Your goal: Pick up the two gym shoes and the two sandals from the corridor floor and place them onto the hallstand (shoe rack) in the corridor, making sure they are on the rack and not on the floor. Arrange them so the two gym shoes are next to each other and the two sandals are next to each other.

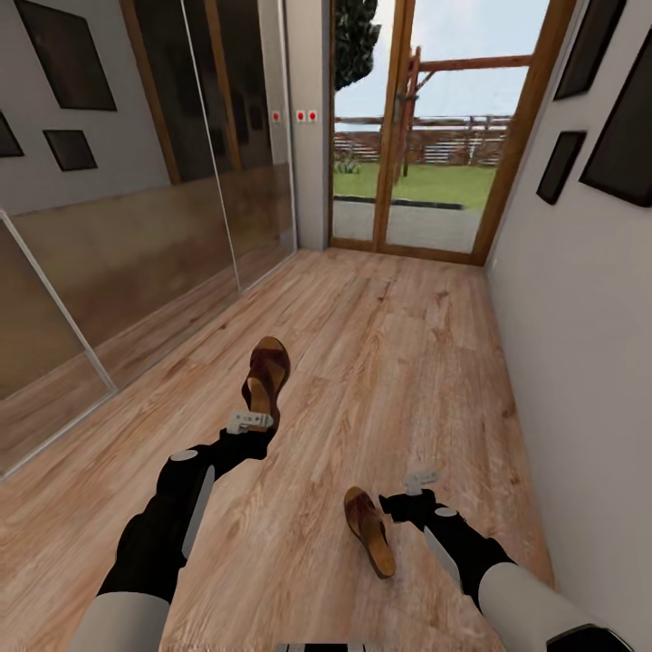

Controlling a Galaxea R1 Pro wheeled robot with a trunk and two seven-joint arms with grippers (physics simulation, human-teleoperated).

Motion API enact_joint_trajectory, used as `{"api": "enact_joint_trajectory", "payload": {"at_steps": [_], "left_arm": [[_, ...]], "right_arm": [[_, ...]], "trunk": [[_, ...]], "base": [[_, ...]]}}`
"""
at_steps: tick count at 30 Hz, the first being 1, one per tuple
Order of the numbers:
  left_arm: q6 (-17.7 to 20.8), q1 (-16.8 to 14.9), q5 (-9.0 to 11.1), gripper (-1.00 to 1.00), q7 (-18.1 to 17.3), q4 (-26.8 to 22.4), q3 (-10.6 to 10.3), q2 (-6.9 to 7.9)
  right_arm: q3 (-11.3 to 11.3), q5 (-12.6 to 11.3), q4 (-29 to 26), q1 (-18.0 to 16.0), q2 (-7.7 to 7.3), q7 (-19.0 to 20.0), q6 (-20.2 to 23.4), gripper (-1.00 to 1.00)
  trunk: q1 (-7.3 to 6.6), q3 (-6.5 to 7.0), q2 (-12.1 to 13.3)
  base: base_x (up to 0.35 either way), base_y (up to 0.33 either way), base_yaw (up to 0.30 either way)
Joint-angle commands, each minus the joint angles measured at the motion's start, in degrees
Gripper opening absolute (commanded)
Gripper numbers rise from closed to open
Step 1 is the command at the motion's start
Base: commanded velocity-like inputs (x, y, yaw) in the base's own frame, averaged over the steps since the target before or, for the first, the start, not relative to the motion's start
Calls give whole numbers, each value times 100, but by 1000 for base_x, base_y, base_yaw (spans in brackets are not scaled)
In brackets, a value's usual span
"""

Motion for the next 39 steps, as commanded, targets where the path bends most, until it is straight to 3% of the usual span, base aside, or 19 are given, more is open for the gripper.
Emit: {"api": "enact_joint_trajectory", "payload": {"at_steps": [1, 5, 15, 39], "left_arm": [[19, -4, -51, -100, -56, -7, 18, -8], [15, -4, -51, -100, -56, -7, 20, -8], [15, -4, -50, -100, -56, -3, 16, -8], [15, -4, -42, -100, -60, 2, 11, -8]], "right_arm": [[27, -60, -10, -2, -4, 0, 29, 100], [22, -60, -10, -2, -4, 0, 28, 100], [21, -85, -10, -2, -4, 0, 28, 100], [21, -96, -10, -2, -4, 0, 28, 100]], "trunk": [[1, -35, -4], [11, -153, -9], [11, -185, -9], [73, -906, -41]], "base": [[0, 0, 171], [0, 0, 176], [0, 0, 76], [0, 0, 1]]}}
